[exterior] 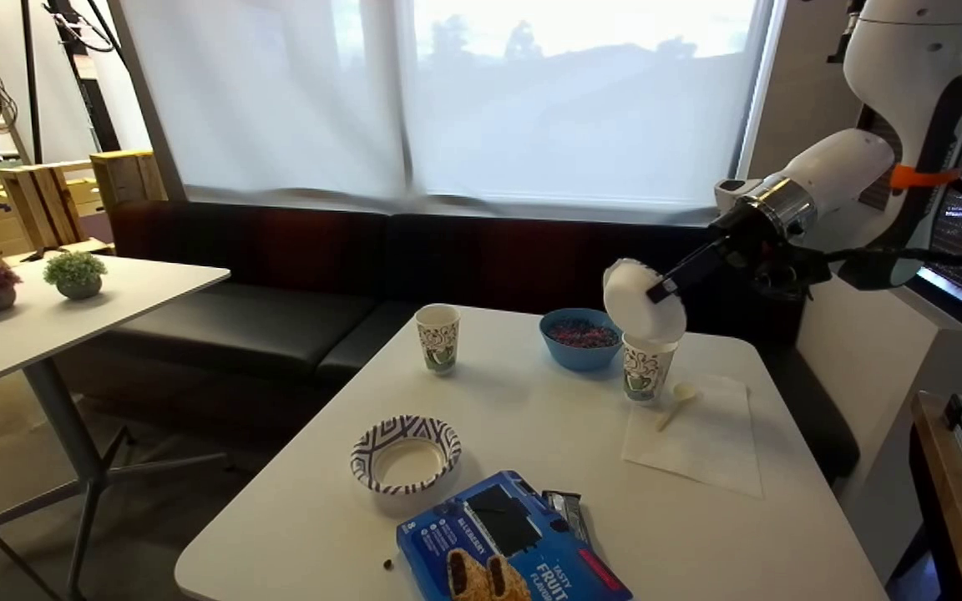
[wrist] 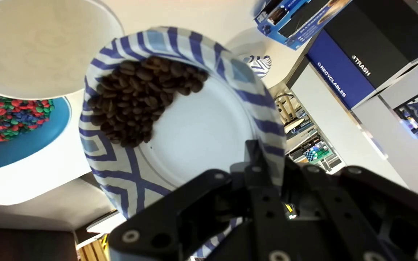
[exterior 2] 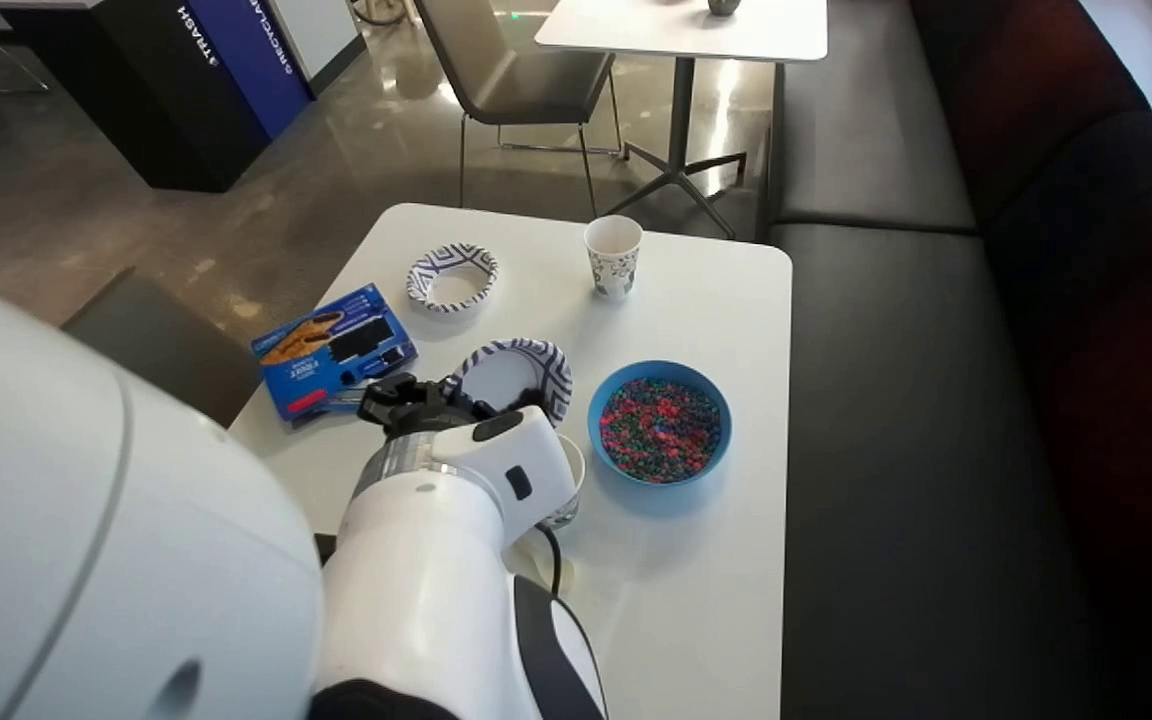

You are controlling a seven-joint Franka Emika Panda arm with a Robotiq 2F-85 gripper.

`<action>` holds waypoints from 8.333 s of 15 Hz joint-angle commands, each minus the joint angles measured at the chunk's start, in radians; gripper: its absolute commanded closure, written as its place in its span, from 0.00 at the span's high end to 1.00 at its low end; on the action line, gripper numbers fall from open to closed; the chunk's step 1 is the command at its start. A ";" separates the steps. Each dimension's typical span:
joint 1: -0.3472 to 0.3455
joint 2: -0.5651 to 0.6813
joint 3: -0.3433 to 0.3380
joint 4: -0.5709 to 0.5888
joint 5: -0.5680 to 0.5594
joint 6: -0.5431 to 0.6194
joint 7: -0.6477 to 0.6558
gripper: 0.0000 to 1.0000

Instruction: Pour the white plate's contents into the cup to the right

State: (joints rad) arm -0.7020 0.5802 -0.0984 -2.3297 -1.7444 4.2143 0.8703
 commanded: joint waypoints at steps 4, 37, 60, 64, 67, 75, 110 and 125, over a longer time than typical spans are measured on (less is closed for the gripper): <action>0.069 0.011 -0.067 0.001 0.024 0.035 -0.011 0.02; -0.295 0.095 0.197 0.011 -0.120 0.036 -0.166 0.02; -0.415 0.174 0.314 0.105 -0.247 0.036 -0.231 0.02; -0.420 0.196 0.333 0.134 -0.267 0.036 -0.230 0.02; -0.429 0.211 0.352 0.151 -0.285 0.036 -0.227 0.02; -0.476 0.241 0.409 0.174 -0.334 0.036 -0.224 0.02; -0.746 0.416 0.660 0.227 -0.480 0.012 -0.148 0.02; -0.885 0.547 0.766 0.270 -0.610 0.012 -0.097 0.02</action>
State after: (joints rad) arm -1.5463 1.0741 0.6337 -2.0873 -2.3082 4.2162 0.7353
